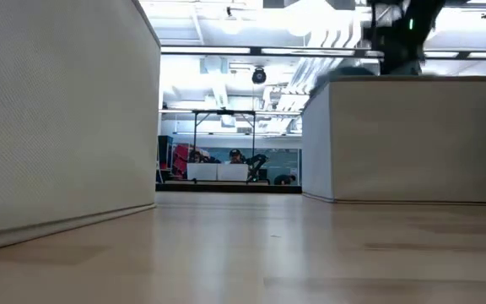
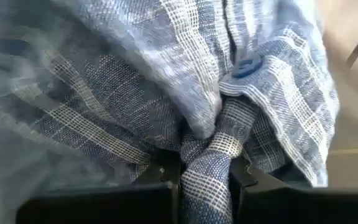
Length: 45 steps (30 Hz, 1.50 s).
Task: Sort clothes
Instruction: Put the light blue shirt into the top laundry organizer
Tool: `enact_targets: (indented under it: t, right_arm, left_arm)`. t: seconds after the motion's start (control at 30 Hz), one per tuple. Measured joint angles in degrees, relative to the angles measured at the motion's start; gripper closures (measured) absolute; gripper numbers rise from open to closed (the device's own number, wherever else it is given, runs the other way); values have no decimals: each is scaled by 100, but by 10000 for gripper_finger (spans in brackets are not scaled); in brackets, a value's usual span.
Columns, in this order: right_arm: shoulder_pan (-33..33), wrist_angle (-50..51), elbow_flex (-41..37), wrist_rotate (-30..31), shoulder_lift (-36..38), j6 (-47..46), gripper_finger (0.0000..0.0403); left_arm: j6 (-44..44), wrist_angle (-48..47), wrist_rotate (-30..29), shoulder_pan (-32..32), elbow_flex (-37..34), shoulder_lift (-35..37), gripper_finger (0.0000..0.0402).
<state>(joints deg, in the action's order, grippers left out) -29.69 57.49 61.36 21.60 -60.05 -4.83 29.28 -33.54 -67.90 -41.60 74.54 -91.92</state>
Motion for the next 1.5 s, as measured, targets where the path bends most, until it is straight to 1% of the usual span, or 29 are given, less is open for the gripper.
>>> enact_targets:
  t: [0.1, 0.2, 0.37, 0.5, 0.77, 0.83, 0.9, 0.97, 1.07, 1.17, 1.23, 1.3, 1.37, 1.43, 1.5]
  right_arm:
    - [-531, -556, -681, -407, -76, 224, 370]
    - [-873, -974, -1140, -710, -109, 349, 371]
    - [-1267, -1479, -1737, -1036, -103, 319, 371]
    - [-1427, -1920, -2267, -1289, -200, 201, 371]
    - [-1408, -2165, -2196, -1304, -1147, 185, 366]
    - [-1408, -2201, -2194, -1263, -1240, 202, 356]
    - [-1403, -2148, -2174, -1210, -1243, 211, 336]
    - [-1416, -1803, -1984, -1221, -1228, 199, 306]
    - [-1421, -967, -1415, -1273, -1240, 187, 249]
    - [-1421, -30, -570, -1333, -1235, 86, 195]
    - [-1421, 499, 77, -1333, -1237, -134, 173]
    - [-1419, 997, 696, -1329, -1236, -398, 163]
    - [-1396, 1173, 1236, -1324, -1225, -554, 161]
    - [-1317, 1135, 1576, -1309, -1222, -546, 162]
    - [-1203, 797, 1719, -1311, -1220, -424, 165]
  left_arm:
    - [-7, -2, 0, 0, 0, 0, 402]
    - [-54, -2, 0, 2, 0, 0, 402]
    - [-57, -2, 0, 34, 0, 0, 401]
    - [-42, 0, 0, 72, 0, 0, 401]
    - [-87, 23, 0, 72, 0, 0, 402]
    - [-90, 25, 0, 72, 0, 0, 402]
    - [-90, 25, 0, 72, 0, 0, 401]
    - [-92, 25, 0, 72, 0, 0, 401]
    - [-101, 25, 0, 72, 0, 0, 402]
    - [-101, 25, 0, 72, 0, 0, 401]
    - [-101, 22, 2, 72, 0, 0, 401]
    - [-101, 25, 0, 72, 0, 0, 402]
    - [-101, 22, 2, 72, 0, 0, 402]
    - [-101, 25, 1, 72, 0, 0, 402]
    - [-101, 22, 2, 72, 0, 0, 401]
